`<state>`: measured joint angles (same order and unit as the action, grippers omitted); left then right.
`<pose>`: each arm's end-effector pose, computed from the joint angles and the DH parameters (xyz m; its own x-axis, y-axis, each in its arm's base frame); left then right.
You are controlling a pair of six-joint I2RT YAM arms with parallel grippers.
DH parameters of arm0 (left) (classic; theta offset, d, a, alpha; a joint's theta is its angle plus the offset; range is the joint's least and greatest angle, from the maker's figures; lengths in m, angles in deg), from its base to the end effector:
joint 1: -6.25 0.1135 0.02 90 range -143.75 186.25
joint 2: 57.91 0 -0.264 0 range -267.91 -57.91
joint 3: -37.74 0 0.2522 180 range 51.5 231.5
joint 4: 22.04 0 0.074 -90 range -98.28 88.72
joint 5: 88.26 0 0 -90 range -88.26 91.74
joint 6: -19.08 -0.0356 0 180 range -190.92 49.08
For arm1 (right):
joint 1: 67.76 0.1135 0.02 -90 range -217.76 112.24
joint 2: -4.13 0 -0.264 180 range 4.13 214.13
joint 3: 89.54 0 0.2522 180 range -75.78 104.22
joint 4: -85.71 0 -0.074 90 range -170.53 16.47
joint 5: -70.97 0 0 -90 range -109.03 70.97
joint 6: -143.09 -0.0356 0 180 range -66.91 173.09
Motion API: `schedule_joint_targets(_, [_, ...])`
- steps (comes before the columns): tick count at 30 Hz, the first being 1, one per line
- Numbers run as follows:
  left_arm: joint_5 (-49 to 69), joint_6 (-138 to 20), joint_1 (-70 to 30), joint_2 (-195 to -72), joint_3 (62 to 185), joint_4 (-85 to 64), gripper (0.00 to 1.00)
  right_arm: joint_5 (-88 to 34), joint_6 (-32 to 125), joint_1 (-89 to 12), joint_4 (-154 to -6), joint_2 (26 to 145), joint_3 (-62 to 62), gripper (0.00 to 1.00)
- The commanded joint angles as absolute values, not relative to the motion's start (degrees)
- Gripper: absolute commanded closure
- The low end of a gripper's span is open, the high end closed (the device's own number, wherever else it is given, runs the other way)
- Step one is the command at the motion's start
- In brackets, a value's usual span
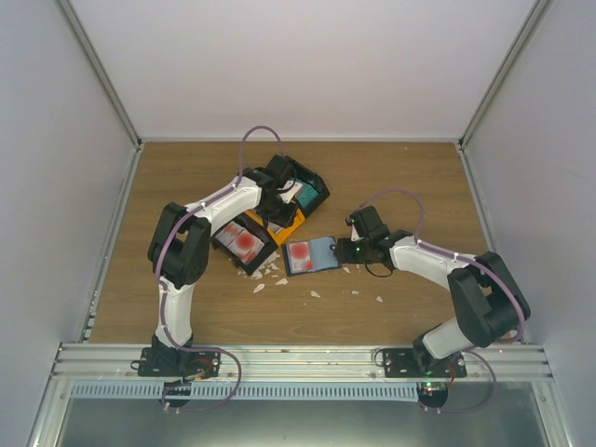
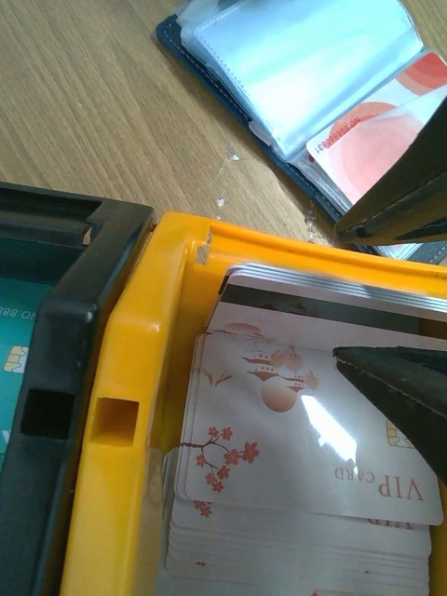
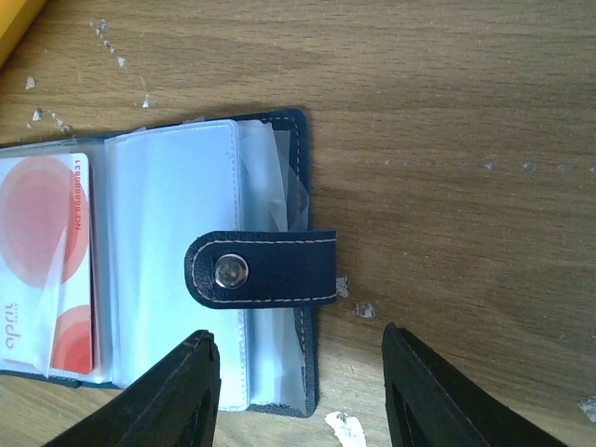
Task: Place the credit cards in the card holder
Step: Pick up the credit card from the storage box.
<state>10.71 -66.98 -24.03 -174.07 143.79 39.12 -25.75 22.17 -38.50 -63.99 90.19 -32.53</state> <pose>0.3597 -0.2164 0.2028 -0.8531 0.4195 -0.3102 0.4838 0.8586 -0.1694 0.2406 0.1396 0.1603 -0.9200 0.0695 -0.3856 -0.0754 0.9343 0.3483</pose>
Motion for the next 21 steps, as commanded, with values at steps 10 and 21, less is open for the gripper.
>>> schedule_joint_targets(10, [9.4,-68.3,-24.9,-176.4,142.7,38.3,0.60,-25.8,21.4,-38.3,-64.7,90.6,-32.8,0.51])
schedule_joint_targets(21, [7.8,-70.4,-26.5,-175.6,140.9,39.0,0.61,-26.0,21.3,-38.3,-64.8,90.7,-32.7,0.51])
